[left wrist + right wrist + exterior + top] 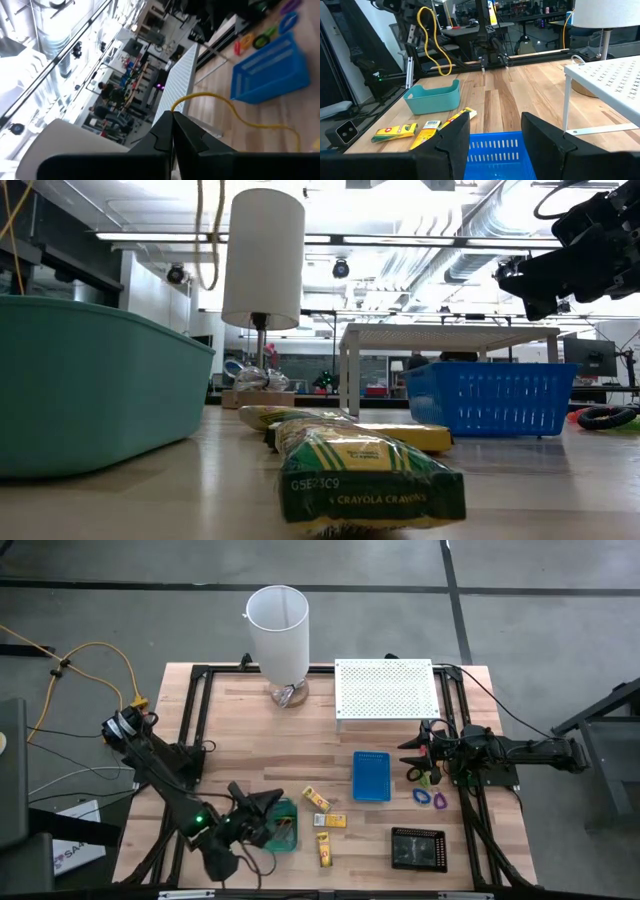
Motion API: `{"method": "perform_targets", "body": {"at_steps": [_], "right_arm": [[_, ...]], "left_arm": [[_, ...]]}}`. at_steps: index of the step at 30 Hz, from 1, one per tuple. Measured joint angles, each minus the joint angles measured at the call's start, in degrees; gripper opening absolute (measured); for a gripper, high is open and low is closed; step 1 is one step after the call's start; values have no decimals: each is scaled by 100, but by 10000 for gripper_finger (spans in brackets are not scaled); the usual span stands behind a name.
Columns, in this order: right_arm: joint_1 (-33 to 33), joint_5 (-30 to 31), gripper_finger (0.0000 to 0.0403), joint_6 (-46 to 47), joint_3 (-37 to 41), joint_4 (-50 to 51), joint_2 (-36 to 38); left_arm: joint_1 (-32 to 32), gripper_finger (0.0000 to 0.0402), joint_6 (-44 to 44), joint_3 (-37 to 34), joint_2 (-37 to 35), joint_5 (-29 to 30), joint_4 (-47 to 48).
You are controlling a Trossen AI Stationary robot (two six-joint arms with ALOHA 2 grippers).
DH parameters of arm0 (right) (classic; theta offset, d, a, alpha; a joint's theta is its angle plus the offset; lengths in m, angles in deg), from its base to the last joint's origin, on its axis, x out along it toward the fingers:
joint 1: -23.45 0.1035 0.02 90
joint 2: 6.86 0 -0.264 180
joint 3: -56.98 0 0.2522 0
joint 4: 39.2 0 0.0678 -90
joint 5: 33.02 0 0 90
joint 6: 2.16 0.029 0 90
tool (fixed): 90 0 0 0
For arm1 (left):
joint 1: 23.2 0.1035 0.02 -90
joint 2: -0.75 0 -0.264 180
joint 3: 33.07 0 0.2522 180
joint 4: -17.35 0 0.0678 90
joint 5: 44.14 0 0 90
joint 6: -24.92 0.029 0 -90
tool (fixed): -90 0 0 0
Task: Pick & Place Office Desk Supplies
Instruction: Put the yellow rubber band into the green bin
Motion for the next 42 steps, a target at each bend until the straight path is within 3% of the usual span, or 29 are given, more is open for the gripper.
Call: {"method": "perform_targets", "body": {"at_steps": [16, 20, 32, 42], "right_arm": [[2, 1, 166, 0, -1, 0, 0], [0, 2, 166, -1, -1, 0, 0], [1, 2, 166, 0, -2, 0, 0], [2, 1, 166, 0, -1, 0, 0]], "left_arm": [[-414, 0, -561, 0, 58, -384, 39], [-321, 0, -990, 0, 312, -646, 189], [-386, 0, -2061, -2, 977, -717, 388], [-205, 0, -4720, -7, 977, -1955, 2145]]}}
